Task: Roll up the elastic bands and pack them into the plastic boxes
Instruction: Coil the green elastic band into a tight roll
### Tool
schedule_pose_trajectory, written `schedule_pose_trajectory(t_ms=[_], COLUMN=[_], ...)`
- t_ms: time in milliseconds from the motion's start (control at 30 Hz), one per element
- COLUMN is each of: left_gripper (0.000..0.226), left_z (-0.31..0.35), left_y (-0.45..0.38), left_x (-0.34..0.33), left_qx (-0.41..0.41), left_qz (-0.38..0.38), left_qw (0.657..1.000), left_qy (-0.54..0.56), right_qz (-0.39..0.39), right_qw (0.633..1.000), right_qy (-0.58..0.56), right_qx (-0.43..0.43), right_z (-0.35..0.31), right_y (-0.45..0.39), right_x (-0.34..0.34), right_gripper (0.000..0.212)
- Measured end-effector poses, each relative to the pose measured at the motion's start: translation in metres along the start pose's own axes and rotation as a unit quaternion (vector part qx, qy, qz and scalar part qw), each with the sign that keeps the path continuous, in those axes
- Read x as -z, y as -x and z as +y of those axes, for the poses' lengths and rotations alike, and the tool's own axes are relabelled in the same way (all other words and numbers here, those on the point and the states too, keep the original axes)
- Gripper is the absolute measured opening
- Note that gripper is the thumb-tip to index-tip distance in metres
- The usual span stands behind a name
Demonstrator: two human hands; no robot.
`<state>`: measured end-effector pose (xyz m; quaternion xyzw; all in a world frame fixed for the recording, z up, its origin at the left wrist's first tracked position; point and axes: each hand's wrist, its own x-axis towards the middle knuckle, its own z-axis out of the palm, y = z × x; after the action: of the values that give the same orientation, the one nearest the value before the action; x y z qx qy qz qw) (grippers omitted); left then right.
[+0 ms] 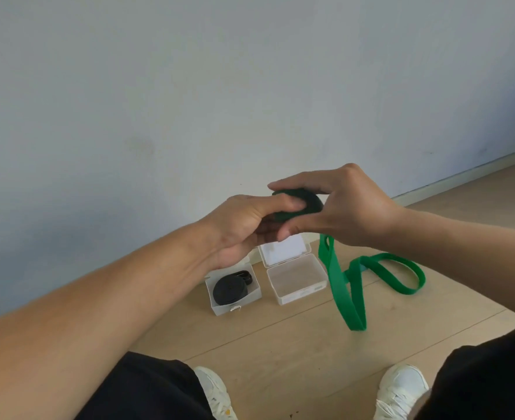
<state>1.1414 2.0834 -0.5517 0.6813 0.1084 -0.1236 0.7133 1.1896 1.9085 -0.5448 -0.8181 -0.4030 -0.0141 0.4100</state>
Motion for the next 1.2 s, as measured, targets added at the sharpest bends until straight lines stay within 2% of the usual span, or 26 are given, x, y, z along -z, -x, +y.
schedule_pose_trajectory(t_ms=[33, 100, 233, 333, 467, 567, 633, 700, 867, 967, 1100, 1200], left_gripper=[0.053, 0.057, 0.036, 0.023, 0.029, 0.051, 0.056, 0.058, 0.055, 0.045, 0.062, 0.062], left_z=[0.0, -0.001, -0.001, 0.0, -0.003, -0.009, -0.015, -0.017, -0.005, 0.0, -0.001, -0.004], left_y=[0.0, 0.001, 0.0, 0.003, 0.007, 0.007, 0.006, 0.004, 0.006, 0.008, 0.006, 0.007], left_x=[0.001, 0.002, 0.003, 0.0, -0.009, -0.017, -0.021, -0.02, -0.005, 0.004, 0.015, 0.019], left_qx=[0.006, 0.012, 0.006, 0.013, 0.045, 0.031, 0.0, -0.014, -0.03, -0.015, 0.013, 0.016], left_qz=[-0.011, -0.03, -0.059, -0.073, -0.023, 0.039, 0.08, 0.099, 0.006, -0.063, -0.11, -0.16], left_qw=[1.0, 0.999, 0.997, 0.996, 0.998, 0.997, 0.992, 0.99, 0.998, 0.998, 0.993, 0.985], left_qy=[0.012, 0.028, 0.046, 0.049, 0.027, -0.056, -0.099, -0.096, -0.06, -0.015, 0.032, 0.067], right_qz=[-0.003, -0.008, 0.012, 0.012, -0.018, -0.012, -0.008, 0.007, 0.055, 0.033, 0.009, 0.004], right_qw=[1.0, 1.0, 0.999, 1.0, 0.993, 0.971, 0.963, 0.965, 0.985, 0.998, 0.996, 0.993], right_qy=[-0.006, -0.015, -0.038, -0.004, 0.116, 0.214, 0.226, 0.211, 0.112, -0.005, -0.083, -0.116], right_qx=[-0.003, -0.007, 0.003, 0.012, 0.017, 0.104, 0.145, 0.153, 0.116, 0.052, 0.017, 0.012], right_z=[0.001, 0.002, -0.002, -0.002, 0.007, 0.011, 0.014, 0.013, 0.004, -0.001, -0.002, -0.006], right_y=[0.001, 0.003, 0.003, 0.0, 0.0, 0.0, 0.001, 0.003, 0.006, 0.005, 0.008, 0.009], right_x=[0.001, 0.002, 0.002, 0.007, 0.009, 0.004, 0.001, 0.0, -0.002, 0.001, 0.006, 0.004], right_gripper=[0.066, 0.066, 0.057, 0.045, 0.031, 0.022, 0.031, 0.039, 0.043, 0.061, 0.065, 0.063])
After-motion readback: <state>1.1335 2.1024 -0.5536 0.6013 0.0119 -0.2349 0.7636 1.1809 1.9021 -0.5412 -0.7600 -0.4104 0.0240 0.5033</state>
